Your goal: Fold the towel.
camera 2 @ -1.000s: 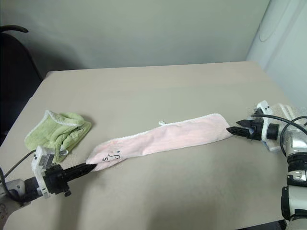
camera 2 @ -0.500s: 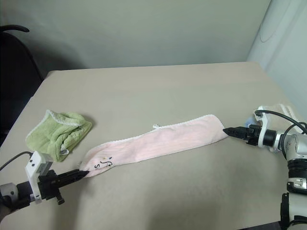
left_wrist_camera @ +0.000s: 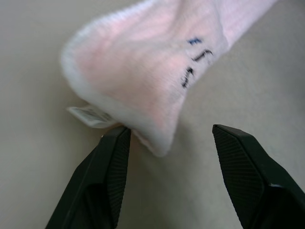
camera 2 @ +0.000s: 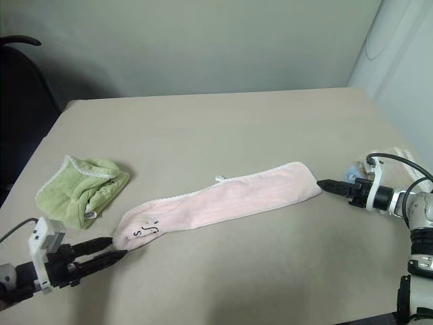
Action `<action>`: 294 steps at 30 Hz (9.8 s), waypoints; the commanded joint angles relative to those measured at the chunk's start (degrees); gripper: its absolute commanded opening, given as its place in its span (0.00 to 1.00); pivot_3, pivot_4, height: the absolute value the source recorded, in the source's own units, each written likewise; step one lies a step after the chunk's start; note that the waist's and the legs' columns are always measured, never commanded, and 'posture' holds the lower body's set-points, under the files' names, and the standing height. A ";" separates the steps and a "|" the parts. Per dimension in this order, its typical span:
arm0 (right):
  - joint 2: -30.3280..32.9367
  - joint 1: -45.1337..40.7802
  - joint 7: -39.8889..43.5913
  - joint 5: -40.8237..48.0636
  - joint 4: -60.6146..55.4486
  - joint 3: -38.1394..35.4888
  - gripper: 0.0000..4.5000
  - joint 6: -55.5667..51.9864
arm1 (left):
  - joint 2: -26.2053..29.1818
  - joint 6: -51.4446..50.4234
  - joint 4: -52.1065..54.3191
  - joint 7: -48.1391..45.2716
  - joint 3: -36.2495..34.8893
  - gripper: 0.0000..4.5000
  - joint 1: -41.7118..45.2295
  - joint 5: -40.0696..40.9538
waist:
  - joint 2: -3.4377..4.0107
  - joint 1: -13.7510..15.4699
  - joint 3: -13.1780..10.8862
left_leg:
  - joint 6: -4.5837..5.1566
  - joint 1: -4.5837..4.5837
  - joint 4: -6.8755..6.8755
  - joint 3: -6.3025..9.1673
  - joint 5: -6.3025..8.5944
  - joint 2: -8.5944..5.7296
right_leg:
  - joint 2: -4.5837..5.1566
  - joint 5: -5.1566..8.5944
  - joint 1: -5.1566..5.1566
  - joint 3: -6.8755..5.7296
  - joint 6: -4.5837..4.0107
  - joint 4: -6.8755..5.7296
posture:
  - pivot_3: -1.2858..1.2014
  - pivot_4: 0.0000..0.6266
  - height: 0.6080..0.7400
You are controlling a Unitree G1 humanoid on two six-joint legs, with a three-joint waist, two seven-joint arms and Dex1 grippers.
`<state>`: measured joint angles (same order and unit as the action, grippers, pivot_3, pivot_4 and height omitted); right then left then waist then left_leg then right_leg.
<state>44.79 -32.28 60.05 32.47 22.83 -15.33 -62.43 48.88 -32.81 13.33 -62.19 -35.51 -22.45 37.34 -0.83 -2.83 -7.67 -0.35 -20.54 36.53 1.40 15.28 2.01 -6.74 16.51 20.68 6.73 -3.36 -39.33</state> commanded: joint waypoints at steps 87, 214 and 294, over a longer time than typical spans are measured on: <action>-8.21 -5.41 6.58 -13.13 -25.12 27.56 0.62 24.74 | -14.20 -0.55 10.77 20.92 5.31 0.67 12.01 10.75 | -0.84 0.61 0.50 | -0.07 0.03 -0.08 0.03 -0.04 -0.05 | 0.01 -0.08 -0.05 0.11 0.13 0.28 | 0.52 0.24 1.00; -21.33 -9.38 -17.38 -14.83 5.87 4.52 0.00 50.91 | -22.57 -20.90 -2.63 13.83 49.04 0.62 62.11 3.10 | -0.20 0.11 -0.02 | -0.26 -0.83 0.38 0.05 -0.21 -0.30 | -0.06 -0.13 1.34 0.93 0.77 -0.68 | 0.52 0.24 1.00; -21.35 -2.79 -11.18 -9.01 -17.87 13.53 0.00 36.37 | -26.54 -33.09 -4.24 49.74 25.74 0.99 36.53 27.81 | -0.44 1.14 0.23 | -0.26 -0.19 0.50 0.04 -0.20 -0.31 | 0.00 -0.53 0.38 1.04 1.27 0.30 | 0.52 0.24 1.00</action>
<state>23.35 -34.11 49.47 23.30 6.32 -0.98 -27.21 23.78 -65.62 11.26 -13.65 -11.39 13.24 66.69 -1.27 -1.69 -7.44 -0.61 -20.72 37.04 1.45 15.07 1.69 -6.74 15.97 21.01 7.77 -2.09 -39.02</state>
